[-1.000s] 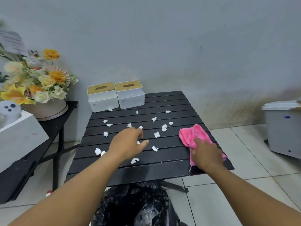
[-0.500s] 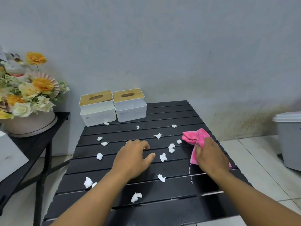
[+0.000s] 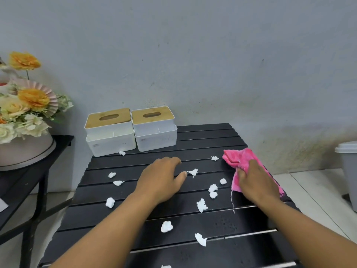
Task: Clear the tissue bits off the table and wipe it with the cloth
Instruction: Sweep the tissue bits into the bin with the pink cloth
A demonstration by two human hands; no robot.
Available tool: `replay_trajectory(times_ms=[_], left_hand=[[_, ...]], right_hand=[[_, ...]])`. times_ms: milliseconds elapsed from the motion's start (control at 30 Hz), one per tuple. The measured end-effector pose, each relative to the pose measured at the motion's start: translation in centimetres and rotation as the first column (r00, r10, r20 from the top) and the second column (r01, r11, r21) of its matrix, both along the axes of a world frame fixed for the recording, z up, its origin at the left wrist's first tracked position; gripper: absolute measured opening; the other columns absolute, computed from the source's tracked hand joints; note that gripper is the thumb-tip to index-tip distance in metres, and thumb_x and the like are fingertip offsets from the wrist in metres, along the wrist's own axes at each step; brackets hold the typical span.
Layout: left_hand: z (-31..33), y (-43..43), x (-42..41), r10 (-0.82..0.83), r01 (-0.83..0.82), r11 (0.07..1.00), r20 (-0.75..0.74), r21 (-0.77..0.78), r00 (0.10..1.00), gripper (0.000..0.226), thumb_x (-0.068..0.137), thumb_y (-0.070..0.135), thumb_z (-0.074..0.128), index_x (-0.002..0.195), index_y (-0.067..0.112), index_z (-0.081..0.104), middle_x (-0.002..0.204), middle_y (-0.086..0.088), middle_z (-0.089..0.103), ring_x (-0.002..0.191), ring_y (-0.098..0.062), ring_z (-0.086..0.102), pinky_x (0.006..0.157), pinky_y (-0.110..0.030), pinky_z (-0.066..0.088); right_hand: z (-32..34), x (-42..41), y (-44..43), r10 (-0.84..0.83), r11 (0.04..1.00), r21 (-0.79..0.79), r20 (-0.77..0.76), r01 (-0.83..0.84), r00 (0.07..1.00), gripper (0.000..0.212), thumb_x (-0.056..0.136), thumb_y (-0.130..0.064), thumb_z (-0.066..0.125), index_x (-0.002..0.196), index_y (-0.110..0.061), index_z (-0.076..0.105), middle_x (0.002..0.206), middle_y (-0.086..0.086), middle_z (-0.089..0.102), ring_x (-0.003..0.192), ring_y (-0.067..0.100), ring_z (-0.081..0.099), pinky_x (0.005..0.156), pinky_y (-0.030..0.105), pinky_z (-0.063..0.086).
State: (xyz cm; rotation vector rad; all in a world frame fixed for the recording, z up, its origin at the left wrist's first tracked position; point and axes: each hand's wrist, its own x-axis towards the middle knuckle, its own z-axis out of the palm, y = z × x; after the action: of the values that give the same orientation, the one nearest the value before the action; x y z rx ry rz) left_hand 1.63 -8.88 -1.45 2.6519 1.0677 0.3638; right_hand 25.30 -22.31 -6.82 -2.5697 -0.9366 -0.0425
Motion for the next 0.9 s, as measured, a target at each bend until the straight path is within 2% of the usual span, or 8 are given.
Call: replay_trajectory(times_ms=[167, 300, 433, 567, 667, 767, 833, 900], left_hand=[[-1.1, 1.3, -0.4, 0.002, -0.003, 0.999, -0.043, -0.035, 0.999, 0.048, 0.098, 0.053, 0.044, 0.140, 0.031, 0.048, 0.136, 0.008, 0.057, 0.124, -0.017, 0.052, 0.094, -0.037, 0.047], [-1.6, 3.9, -0.8, 0.050, -0.056, 0.996, -0.079, -0.067, 0.996, 0.049, 0.099, 0.055, 0.040, 0.141, 0.031, 0.046, 0.141, 0.011, 0.054, 0.129, -0.017, 0.049, 0.098, -0.037, 0.045], [-1.8, 6.1, 0.0, 0.078, -0.090, 0.993, -0.133, -0.082, 0.988, 0.049, 0.099, 0.058, 0.033, 0.127, 0.024, 0.053, 0.129, 0.006, 0.060, 0.118, -0.020, 0.055, 0.091, -0.037, 0.047], [-2.1, 7.9, 1.1, 0.100, -0.126, 0.985, -0.208, -0.115, 0.973, 0.057, 0.100, 0.061, 0.025, 0.124, 0.018, 0.053, 0.124, 0.001, 0.059, 0.115, -0.023, 0.055, 0.090, -0.039, 0.045], [-2.3, 8.6, 2.2, 0.084, -0.117, 0.984, -0.234, -0.131, 0.969, 0.047, 0.100, 0.060, 0.023, 0.098, 0.021, 0.048, 0.108, 0.000, 0.059, 0.106, -0.024, 0.055, 0.083, -0.038, 0.043], [-2.2, 8.7, 3.1, 0.091, -0.120, 0.988, -0.257, -0.100, 0.962, 0.045, 0.101, 0.060, 0.021, 0.090, 0.022, 0.042, 0.104, -0.002, 0.060, 0.100, -0.026, 0.055, 0.077, -0.037, 0.037], [-1.9, 8.7, 3.2, 0.096, -0.121, 0.990, -0.286, -0.072, 0.953, 0.046, 0.101, 0.059, 0.020, 0.092, 0.020, 0.043, 0.108, -0.004, 0.063, 0.102, -0.029, 0.056, 0.076, -0.037, 0.034], [-1.5, 8.8, 3.2, 0.088, -0.108, 0.993, -0.317, -0.047, 0.944, 0.045, 0.102, 0.056, 0.020, 0.094, 0.019, 0.043, 0.112, -0.007, 0.064, 0.106, -0.031, 0.056, 0.078, -0.037, 0.032]], right_hand=[[0.3, 3.1, 3.3, 0.044, 0.997, -0.055, -0.053, -0.047, 0.998, 0.038, 0.100, -0.040, 0.035, 0.124, -0.012, 0.045, 0.118, 0.015, 0.061, 0.102, 0.036, 0.059, 0.075, 0.040, 0.043], [0.8, 5.4, 7.1, 0.084, 0.990, -0.108, -0.096, -0.094, 0.992, 0.042, 0.101, -0.040, 0.034, 0.132, -0.013, 0.042, 0.124, 0.015, 0.060, 0.111, 0.035, 0.057, 0.081, 0.039, 0.042], [1.2, 6.3, 10.6, 0.123, 0.981, -0.139, -0.101, -0.136, 0.987, 0.041, 0.102, -0.039, 0.034, 0.132, -0.012, 0.044, 0.125, 0.014, 0.059, 0.110, 0.033, 0.057, 0.075, 0.036, 0.039], [0.9, 5.1, 12.9, 0.303, 0.941, -0.133, -0.073, -0.311, 0.950, 0.037, 0.102, -0.044, 0.030, 0.123, -0.019, 0.048, 0.114, 0.007, 0.064, 0.098, 0.026, 0.061, 0.080, 0.038, 0.051], [1.0, 5.0, 13.3, 0.408, 0.895, -0.153, -0.106, -0.420, 0.907, 0.042, 0.101, -0.046, 0.033, 0.134, -0.023, 0.044, 0.129, 0.004, 0.060, 0.111, 0.027, 0.060, 0.088, 0.040, 0.049], [1.9, 6.5, 13.3, 0.378, 0.902, -0.166, -0.137, -0.398, 0.916, 0.038, 0.103, -0.040, 0.035, 0.134, -0.020, 0.047, 0.127, 0.009, 0.061, 0.101, 0.026, 0.058, 0.081, 0.033, 0.042], [2.0, 7.5, 13.9, 0.282, 0.945, -0.139, -0.116, -0.297, 0.952, 0.034, 0.104, -0.035, 0.034, 0.125, -0.014, 0.052, 0.121, 0.012, 0.063, 0.089, 0.023, 0.052, 0.077, 0.032, 0.040], [1.8, 7.9, 15.2, 0.184, 0.972, -0.126, -0.102, -0.196, 0.978, 0.033, 0.104, -0.033, 0.034, 0.121, -0.012, 0.053, 0.118, 0.012, 0.063, 0.086, 0.023, 0.051, 0.076, 0.033, 0.041]])
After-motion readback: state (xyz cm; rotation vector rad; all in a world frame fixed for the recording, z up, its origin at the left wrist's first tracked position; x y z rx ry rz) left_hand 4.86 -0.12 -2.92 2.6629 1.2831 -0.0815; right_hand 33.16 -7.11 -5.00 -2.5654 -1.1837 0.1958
